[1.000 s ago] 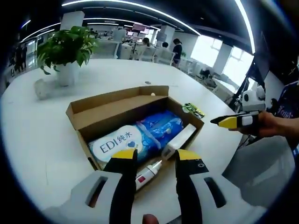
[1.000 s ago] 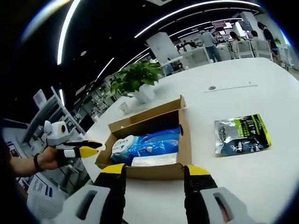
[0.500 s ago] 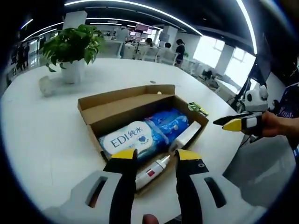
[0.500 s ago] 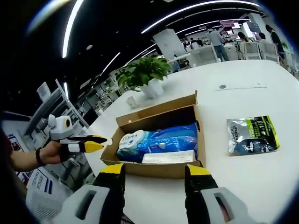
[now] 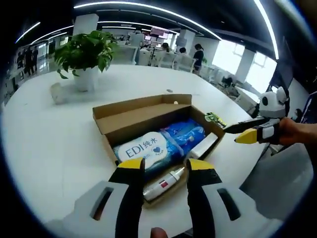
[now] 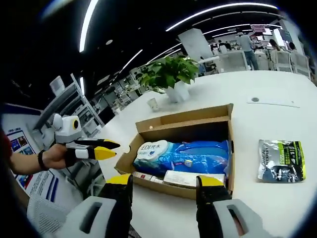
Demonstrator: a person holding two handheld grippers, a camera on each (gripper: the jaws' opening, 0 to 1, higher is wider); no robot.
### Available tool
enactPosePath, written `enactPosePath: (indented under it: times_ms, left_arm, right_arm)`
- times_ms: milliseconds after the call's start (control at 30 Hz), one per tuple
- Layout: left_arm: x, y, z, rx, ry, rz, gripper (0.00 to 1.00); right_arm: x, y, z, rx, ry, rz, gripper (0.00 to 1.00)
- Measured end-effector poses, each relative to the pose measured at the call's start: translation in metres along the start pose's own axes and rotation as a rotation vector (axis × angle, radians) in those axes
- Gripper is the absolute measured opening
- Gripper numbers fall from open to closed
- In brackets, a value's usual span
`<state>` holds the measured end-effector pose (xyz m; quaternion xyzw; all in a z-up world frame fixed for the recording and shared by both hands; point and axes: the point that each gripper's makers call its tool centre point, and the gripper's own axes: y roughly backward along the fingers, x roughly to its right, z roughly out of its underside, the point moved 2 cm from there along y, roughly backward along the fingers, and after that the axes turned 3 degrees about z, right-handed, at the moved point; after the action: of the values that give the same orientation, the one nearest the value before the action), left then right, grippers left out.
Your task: Operate the shoe box by opening the lid, removing the specified soft item, and placing it in the target area until the item is outside and the box remains undamaged.
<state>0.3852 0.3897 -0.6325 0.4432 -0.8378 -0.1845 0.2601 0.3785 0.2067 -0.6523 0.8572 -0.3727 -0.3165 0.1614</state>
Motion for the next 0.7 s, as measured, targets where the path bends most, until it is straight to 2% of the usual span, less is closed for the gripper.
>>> enactPosePath:
  times_ms: [333,433,500,600,700]
  left_arm:
    - [0.005,-0.001,-0.003,0.009,0.006,-0.079,0.35]
    - [0.005,-0.003,-0.002,0.010,0.001,-0.092,0.35]
    - [0.001,-0.008,0.001,-0.004,-0.014,-0.100,0.35]
    - [-0.003,-0.011,0.000,-0.017,-0.010,-0.098,0.36]
    - [-0.008,-0.015,-0.002,-0.046,-0.071,-0.091,0.37]
  right_arm:
    - [-0.014,-0.004,-0.003,-0.033,0.043,-0.091,0.48]
    - [-0.018,-0.009,-0.008,-0.040,0.085,-0.110,0.48]
    - [-0.020,-0.011,-0.011,-0.049,0.114,-0.112,0.49]
    - [-0.021,-0.014,-0.018,-0.048,0.096,-0.113,0.49]
    - [-0.019,-0.023,-0.023,-0.062,0.118,-0.111,0.49]
